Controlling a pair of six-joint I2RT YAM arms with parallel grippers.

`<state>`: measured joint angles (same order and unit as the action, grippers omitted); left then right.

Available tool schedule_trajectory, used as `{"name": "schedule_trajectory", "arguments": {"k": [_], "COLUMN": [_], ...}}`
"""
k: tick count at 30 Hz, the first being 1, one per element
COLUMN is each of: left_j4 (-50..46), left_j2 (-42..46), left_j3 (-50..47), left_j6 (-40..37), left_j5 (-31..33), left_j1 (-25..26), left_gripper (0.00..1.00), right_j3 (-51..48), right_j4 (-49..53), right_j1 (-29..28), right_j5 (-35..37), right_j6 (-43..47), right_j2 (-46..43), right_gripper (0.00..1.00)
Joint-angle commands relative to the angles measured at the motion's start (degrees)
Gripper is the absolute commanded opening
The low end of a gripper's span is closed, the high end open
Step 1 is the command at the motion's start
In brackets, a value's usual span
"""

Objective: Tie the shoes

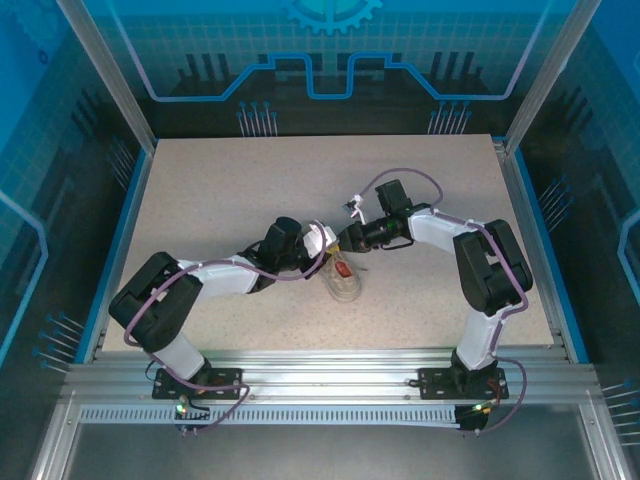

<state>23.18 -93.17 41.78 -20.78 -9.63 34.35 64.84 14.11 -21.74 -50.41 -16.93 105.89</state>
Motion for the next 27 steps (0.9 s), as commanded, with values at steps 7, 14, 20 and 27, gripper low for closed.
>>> {"name": "schedule_trajectory", "arguments": {"k": [7, 14, 20, 27], "left_j4": [9.55, 12.61, 14.59, 15.32], "left_j2": [-1.05, -1.49, -1.14, -1.39], "left_j3": [-1.33, -2.55, -3.68, -3.64], "left_j6": [2.47, 4.46, 5.53, 6.13], "left_j5": [0.62, -1.13, -2.13, -3.45], "left_j1": [-0.69, -1.49, -2.09, -2.27], "left_gripper": [0.00, 0.00, 0.00, 0.00], "right_j3": [0.86, -1.08, -1.65, -0.64], "right_j4": [3.45, 0.67, -0.03, 2.82], "right_j1": [-0.41, 0.54, 0.78, -0.54], "right_j5": [2.04, 5.10, 5.37, 4.80], "right_j6": [1.22, -0.91, -0.68, 1.83], "right_j2": [0.50, -1.87, -3.45, -2.71], "right_gripper": [0.25, 0.28, 0.28, 0.28]}}
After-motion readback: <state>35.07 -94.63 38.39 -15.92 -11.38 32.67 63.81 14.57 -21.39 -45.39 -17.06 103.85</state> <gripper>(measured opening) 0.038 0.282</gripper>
